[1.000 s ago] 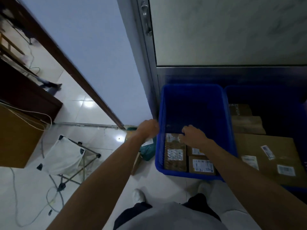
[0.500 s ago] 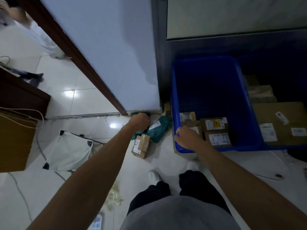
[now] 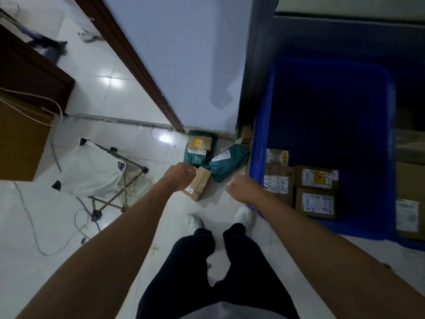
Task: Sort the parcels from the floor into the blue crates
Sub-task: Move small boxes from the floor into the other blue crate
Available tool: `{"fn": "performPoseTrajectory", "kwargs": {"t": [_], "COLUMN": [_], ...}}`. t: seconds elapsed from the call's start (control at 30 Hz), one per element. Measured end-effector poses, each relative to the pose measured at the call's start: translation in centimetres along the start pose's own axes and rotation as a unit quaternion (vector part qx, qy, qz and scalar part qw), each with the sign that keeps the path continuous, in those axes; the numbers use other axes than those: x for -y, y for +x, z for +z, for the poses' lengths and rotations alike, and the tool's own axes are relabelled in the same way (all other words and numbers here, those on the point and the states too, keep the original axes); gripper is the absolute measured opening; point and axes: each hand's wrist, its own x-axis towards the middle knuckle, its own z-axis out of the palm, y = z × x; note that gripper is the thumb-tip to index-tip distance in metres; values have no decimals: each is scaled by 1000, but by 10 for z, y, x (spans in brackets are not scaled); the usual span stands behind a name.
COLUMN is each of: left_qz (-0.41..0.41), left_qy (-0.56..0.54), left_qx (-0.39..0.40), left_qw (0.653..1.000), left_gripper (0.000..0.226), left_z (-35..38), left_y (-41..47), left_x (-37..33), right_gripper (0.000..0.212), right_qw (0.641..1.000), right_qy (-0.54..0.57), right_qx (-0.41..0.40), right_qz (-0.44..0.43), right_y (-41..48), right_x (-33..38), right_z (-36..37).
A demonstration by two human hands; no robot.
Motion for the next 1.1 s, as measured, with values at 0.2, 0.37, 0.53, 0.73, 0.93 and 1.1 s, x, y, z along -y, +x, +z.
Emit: {"fn": "performPoseTrajectory", "kwargs": {"t": [0.2, 0.37, 0.53, 0.73, 0.93, 1.1], "left_qz": [-28, -24, -31, -54, -44, -56], "left_qy": [-72, -113, -143, -183, -175, -212], "left_qx": [44, 73, 85, 102, 133, 156], "left_qw": [996, 991, 986, 976, 975, 963], "left_gripper": [34, 37, 43, 52, 52, 60], "left_z": [34, 69, 120, 200, 260, 281], "left_y": [55, 140, 226, 319, 383, 407], "left_x": [46, 91, 150, 204, 217, 218], "right_gripper": [35, 41, 53, 51, 48, 54], "right_qw": [999, 994, 989, 981, 927, 884], "right_qy": [17, -4, 8, 63, 266, 374], "right_qx": [37, 83, 101, 102, 72, 84], "right_qz": [31, 78, 109, 156, 255, 269], "right_y": [72, 148, 246, 351, 426, 448], "right_x": [9, 7, 5, -1, -19, -31], "right_z": [19, 69, 136, 207, 250, 259]}}
